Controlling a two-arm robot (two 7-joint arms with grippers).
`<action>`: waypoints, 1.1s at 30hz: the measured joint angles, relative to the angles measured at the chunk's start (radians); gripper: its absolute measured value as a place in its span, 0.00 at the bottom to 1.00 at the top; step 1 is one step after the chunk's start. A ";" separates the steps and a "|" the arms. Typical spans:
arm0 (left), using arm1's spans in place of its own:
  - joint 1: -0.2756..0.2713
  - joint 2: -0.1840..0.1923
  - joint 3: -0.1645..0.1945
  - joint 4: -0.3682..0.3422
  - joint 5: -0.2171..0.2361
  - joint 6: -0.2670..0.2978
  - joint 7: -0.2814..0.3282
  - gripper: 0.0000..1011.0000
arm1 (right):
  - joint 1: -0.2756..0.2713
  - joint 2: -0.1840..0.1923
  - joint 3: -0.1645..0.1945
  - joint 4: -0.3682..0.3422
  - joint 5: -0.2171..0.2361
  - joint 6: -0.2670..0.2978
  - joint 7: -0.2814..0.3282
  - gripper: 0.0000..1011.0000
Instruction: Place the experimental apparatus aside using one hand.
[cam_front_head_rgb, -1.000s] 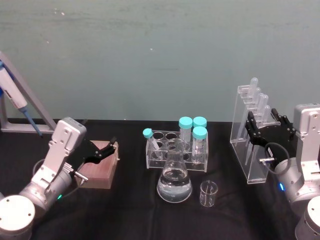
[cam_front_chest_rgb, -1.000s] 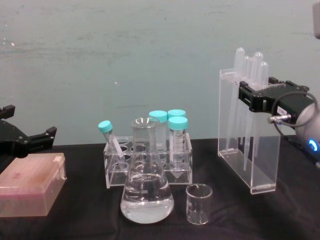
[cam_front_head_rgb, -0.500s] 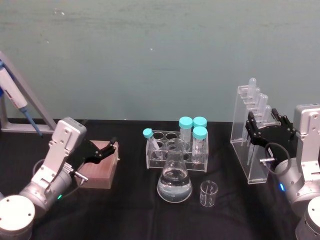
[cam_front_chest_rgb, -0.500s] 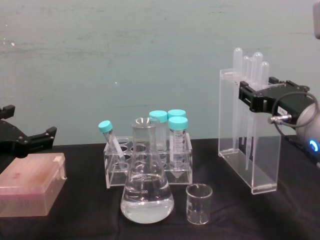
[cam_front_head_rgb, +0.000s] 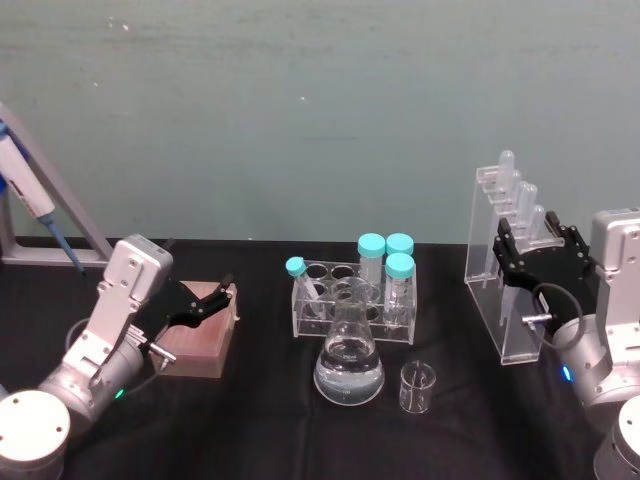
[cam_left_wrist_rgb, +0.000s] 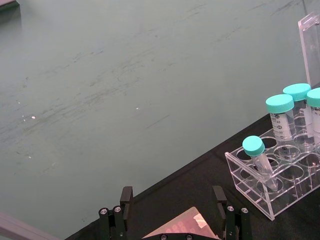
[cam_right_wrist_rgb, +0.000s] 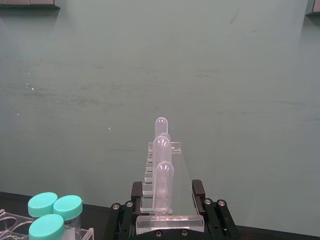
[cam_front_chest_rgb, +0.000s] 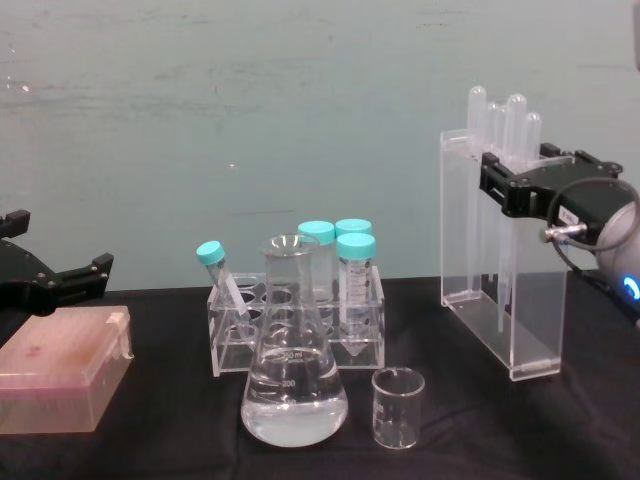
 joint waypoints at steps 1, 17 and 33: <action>0.000 0.000 0.000 0.000 0.000 0.000 0.000 0.99 | 0.000 0.000 0.001 0.000 0.000 -0.002 0.000 0.60; 0.000 0.000 0.000 0.000 0.000 0.000 0.000 0.99 | 0.000 0.002 0.032 -0.001 -0.012 -0.024 -0.024 0.60; 0.000 0.000 0.000 0.000 0.000 0.000 0.000 0.99 | -0.008 0.023 0.082 -0.017 -0.010 -0.029 -0.026 0.60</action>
